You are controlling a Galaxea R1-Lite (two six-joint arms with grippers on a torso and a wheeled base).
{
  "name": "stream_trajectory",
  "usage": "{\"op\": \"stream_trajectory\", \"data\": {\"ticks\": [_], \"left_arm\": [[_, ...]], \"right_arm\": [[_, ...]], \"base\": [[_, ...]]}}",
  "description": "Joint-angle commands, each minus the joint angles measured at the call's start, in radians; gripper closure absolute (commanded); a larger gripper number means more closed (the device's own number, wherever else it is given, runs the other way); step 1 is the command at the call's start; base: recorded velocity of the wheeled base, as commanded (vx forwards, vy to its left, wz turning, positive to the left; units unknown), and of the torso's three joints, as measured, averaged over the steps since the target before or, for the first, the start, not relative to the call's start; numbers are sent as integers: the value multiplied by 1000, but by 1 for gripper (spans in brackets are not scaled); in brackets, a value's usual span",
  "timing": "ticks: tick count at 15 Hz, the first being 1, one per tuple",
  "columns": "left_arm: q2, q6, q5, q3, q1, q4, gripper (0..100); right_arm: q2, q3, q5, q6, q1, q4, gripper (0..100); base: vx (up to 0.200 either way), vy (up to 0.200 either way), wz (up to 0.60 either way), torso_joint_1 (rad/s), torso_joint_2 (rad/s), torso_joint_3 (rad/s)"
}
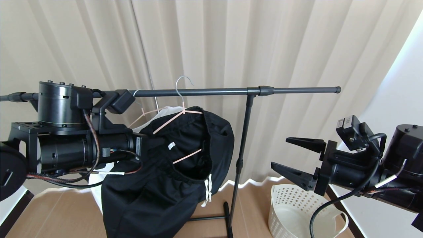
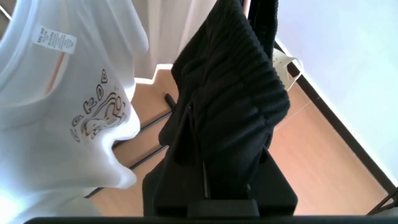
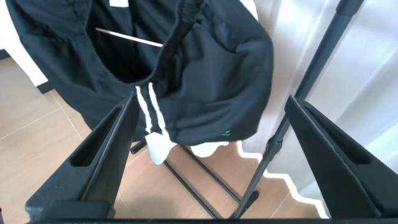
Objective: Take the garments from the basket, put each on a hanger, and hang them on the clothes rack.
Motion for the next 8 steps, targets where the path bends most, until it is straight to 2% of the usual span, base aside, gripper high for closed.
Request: {"op": "stream_trajectory", "data": {"ticks": [1,3,8], "left_arm": [[27,-4,0,-6,-3,1,100],[47,-33,31,-6,-4,-1,100],[75,-61,37,-19,-4,-37,100]], "right_arm": [[2,-2,1,0,-1,-1,0],[2,-2,1,0,-1,-1,0],[4,0,1,0,-1,-1,0]], "base": [[0,0,0,0,0,0],[0,0,0,0,0,0],[0,0,0,0,0,0]]}}
